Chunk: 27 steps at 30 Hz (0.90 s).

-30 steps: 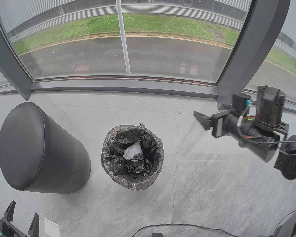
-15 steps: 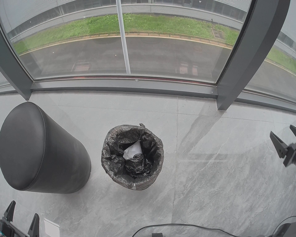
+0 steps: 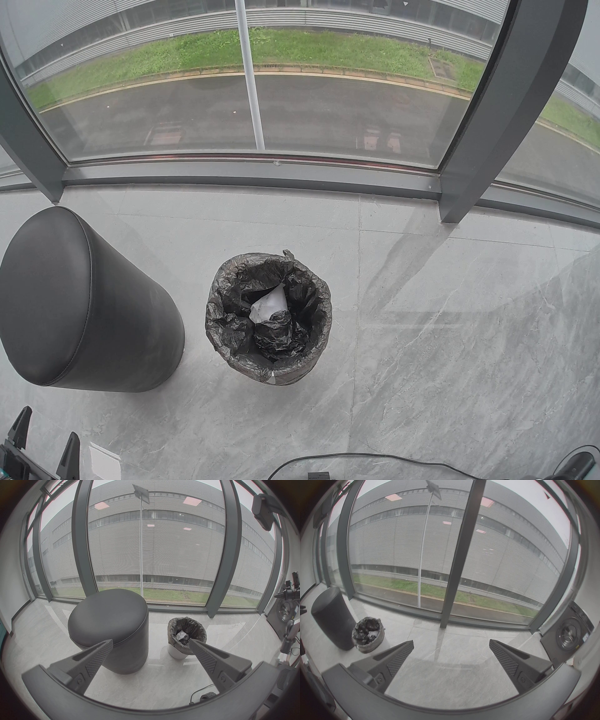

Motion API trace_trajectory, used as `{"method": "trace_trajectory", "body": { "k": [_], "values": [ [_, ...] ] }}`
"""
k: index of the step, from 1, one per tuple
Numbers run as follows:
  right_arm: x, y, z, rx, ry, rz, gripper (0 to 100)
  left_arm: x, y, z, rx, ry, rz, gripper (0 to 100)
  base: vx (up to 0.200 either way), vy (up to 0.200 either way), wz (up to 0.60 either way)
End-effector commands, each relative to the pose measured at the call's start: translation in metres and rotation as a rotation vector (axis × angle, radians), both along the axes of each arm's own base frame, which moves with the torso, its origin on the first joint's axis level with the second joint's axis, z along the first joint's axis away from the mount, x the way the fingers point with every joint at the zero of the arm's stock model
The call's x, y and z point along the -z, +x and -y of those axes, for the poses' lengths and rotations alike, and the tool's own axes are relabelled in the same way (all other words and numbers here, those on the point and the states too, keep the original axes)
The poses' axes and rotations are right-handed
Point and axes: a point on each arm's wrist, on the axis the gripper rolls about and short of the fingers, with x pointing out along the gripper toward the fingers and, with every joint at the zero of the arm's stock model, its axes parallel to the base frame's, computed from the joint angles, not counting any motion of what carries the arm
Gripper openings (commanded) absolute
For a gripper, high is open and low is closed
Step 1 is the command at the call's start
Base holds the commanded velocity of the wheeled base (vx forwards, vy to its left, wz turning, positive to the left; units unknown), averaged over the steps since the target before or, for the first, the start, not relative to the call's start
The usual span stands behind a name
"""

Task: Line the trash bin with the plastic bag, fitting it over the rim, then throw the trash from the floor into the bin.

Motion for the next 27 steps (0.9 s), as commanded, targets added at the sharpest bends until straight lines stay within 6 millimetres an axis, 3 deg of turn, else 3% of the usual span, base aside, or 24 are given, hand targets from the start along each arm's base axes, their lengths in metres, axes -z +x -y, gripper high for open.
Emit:
{"method": "trace_trajectory", "body": {
  "k": [1, 14, 20, 27],
  "values": [
    [0.004, -0.025, -0.001, 0.103, 0.045, 0.135, 100, 0.005, 0.0, 0.0, 0.0, -0.001, -0.002, 100, 0.0, 0.0, 0.0],
    [0.04, -0.023, -0.005, 0.146, 0.061, 0.121, 100, 0.005, 0.0, 0.0, 0.0, -0.001, -0.002, 100, 0.0, 0.0, 0.0],
    [0.082, -0.003, -0.005, 0.111, 0.063, 0.037, 100, 0.005, 0.0, 0.0, 0.0, -0.001, -0.002, 100, 0.0, 0.0, 0.0],
    [0.081, -0.002, -0.008, -0.028, 0.147, 0.065, 100, 0.005, 0.0, 0.0, 0.0, -0.001, -0.002, 100, 0.0, 0.0, 0.0]
  ]
}}
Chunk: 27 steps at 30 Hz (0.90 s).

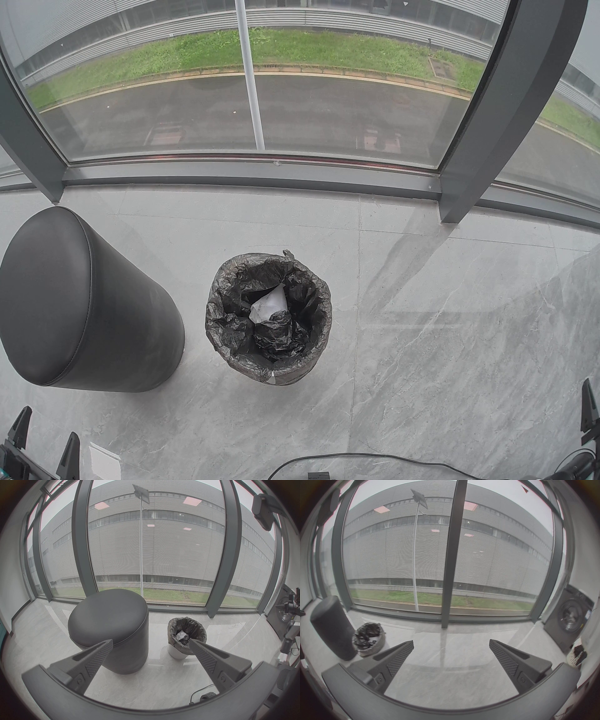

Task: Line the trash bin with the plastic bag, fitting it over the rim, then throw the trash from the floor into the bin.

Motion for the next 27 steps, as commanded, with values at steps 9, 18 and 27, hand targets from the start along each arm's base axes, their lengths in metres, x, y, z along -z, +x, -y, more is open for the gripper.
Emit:
{"method": "trace_trajectory", "body": {
  "k": [9, 18, 27],
  "values": [
    [0.0098, 0.0018, -0.0032, -0.146, 0.003, -0.036, 100, 0.005, 0.0002, 0.0, 0.0, 0.0, -0.001, 100, 0.0, 0.0, 0.0],
    [0.0097, 0.0012, -0.0037, -0.165, -0.041, -0.054, 100, 0.005, 0.0002, 0.0, 0.0, 0.0, -0.001, 100, 0.0, 0.0, 0.0],
    [0.0094, 0.0011, -0.0038, -0.168, -0.034, -0.053, 100, 0.005, 0.0, 0.0, 0.0, 0.0, 0.0, 100, 0.0, 0.0, 0.0]
  ]
}}
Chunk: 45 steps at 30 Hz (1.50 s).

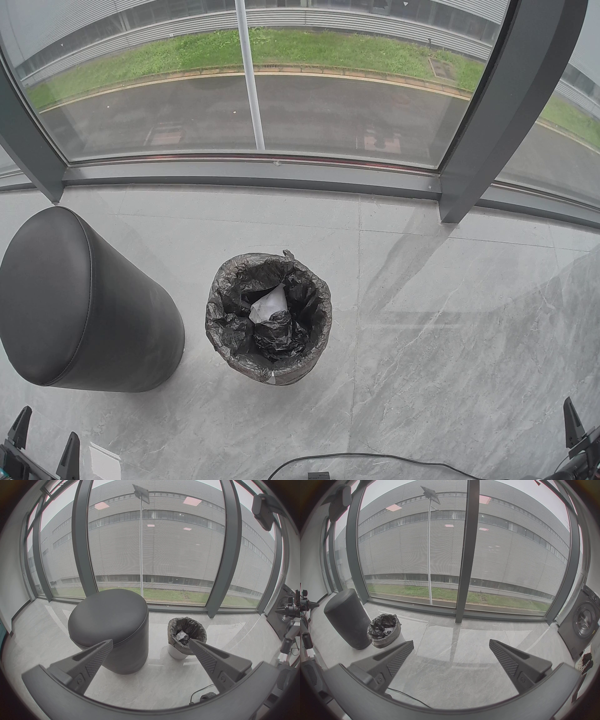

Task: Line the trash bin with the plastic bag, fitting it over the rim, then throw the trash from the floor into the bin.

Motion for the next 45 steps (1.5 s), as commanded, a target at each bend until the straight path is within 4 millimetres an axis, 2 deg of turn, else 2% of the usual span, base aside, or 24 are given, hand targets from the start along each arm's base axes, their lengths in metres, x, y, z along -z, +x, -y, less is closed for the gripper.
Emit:
{"method": "trace_trajectory", "body": {
  "k": [1, 10, 16, 18, 20, 23, 27, 30, 31, 45],
  "values": [
    [0.0003, -0.0009, 0.0, 0.002, 0.005, 0.012, 100, 0.0053, 0.0001, 0.0, 0.0, -0.001, -0.002, 100, 0.0, 0.0, 0.0],
    [0.0005, -0.0008, -0.0019, -0.085, 0.004, 0.012, 100, 0.0053, 0.0002, 0.0, 0.0, -0.001, -0.004, 100, 0.0, 0.0, 0.0],
    [0.0007, -0.0008, -0.0014, -0.062, -0.032, 0.01, 100, 0.0053, 0.0002, 0.0, 0.0, -0.001, -0.004, 100, 0.0, 0.0, 0.0],
    [0.0008, -0.0008, -0.0012, -0.053, -0.018, 0.008, 100, 0.0052, 0.0002, 0.0, 0.0, -0.001, -0.002, 100, 0.0, 0.0, 0.0],
    [0.0005, -0.0008, 0.001, 0.045, 0.076, 0.02, 100, 0.0053, 0.0002, 0.0, 0.0, -0.001, -0.004, 100, 0.0, 0.0, 0.0],
    [0.0018, -0.0005, 0.001, 0.043, 0.12, 0.015, 100, 0.0052, 0.0002, 0.0, 0.0, -0.001, -0.002, 100, 0.0, 0.0, 0.0],
    [0.0019, -0.0004, 0.0007, 0.028, 0.102, 0.015, 100, 0.0053, 0.0002, 0.0, 0.0, -0.001, -0.004, 100, 0.0, 0.0, 0.0],
    [0.0057, 0.0005, -0.0006, -0.025, 0.053, -0.008, 100, 0.0053, 0.0002, 0.0, 0.0, -0.001, -0.004, 100, 0.0, 0.0, 0.0],
    [0.0062, 0.0006, -0.002, -0.09, 0.01, -0.013, 100, 0.0052, 0.0002, 0.0, 0.0, -0.001, -0.002, 100, 0.0, 0.0, 0.0],
    [0.0064, 0.0006, -0.002, -0.092, 0.033, -0.014, 100, 0.0052, 0.0002, 0.0, 0.0, -0.001, -0.002, 100, 0.0, 0.0, 0.0]
  ]
}}
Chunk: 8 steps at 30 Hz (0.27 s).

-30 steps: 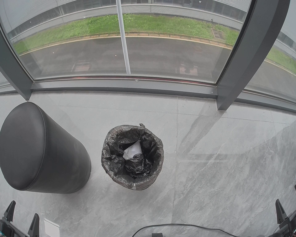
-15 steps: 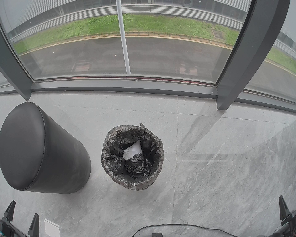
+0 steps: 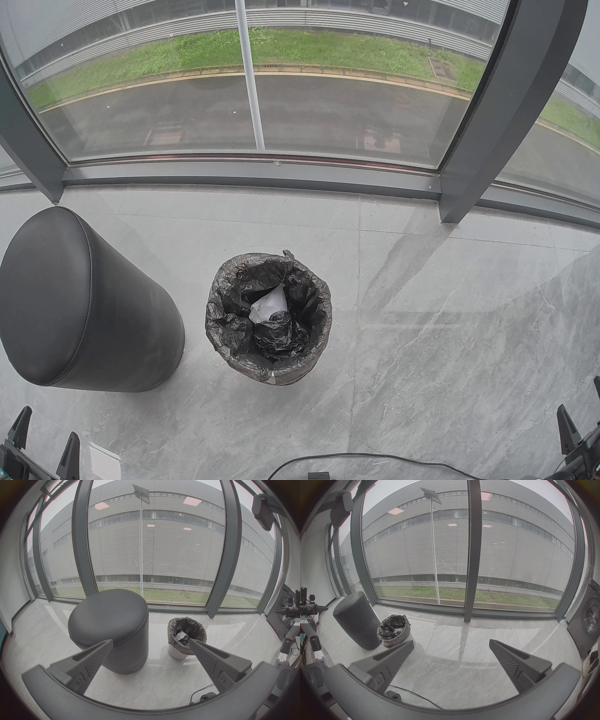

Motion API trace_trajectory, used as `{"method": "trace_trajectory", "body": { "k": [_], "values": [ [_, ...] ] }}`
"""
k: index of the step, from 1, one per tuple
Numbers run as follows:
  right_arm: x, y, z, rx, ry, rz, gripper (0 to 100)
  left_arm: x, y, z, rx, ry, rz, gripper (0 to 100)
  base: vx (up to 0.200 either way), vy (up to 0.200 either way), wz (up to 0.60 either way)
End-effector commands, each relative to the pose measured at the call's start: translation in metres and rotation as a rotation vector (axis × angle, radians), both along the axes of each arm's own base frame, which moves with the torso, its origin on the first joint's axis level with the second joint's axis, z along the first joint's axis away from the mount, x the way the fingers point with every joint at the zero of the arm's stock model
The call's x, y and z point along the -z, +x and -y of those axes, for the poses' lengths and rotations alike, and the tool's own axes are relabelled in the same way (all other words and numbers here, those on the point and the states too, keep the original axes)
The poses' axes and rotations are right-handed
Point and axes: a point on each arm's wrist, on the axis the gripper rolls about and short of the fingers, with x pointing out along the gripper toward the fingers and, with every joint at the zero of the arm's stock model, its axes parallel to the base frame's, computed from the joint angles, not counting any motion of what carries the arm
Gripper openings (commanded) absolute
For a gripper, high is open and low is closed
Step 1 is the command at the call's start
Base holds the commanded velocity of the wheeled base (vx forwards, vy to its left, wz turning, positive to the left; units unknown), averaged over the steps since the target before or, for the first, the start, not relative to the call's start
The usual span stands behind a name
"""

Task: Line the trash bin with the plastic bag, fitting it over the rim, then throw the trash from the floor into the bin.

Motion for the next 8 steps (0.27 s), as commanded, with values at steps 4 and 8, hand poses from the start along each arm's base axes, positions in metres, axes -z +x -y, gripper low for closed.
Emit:
{"method": "trace_trajectory", "body": {
  "k": [4, 8],
  "values": [
    [0.0049, 0.0002, 0.0, 0.0, 0.003, -0.001, 100, 0.0051, 0.0002, 0.0, 0.0, -0.001, -0.002, 100, 0.0, 0.0, 0.0],
    [0.0049, 0.0002, 0.0, 0.0, 0.003, -0.001, 100, 0.0053, 0.0002, 0.0, 0.0, -0.001, -0.003, 100, 0.0, 0.0, 0.0]
  ]
}}
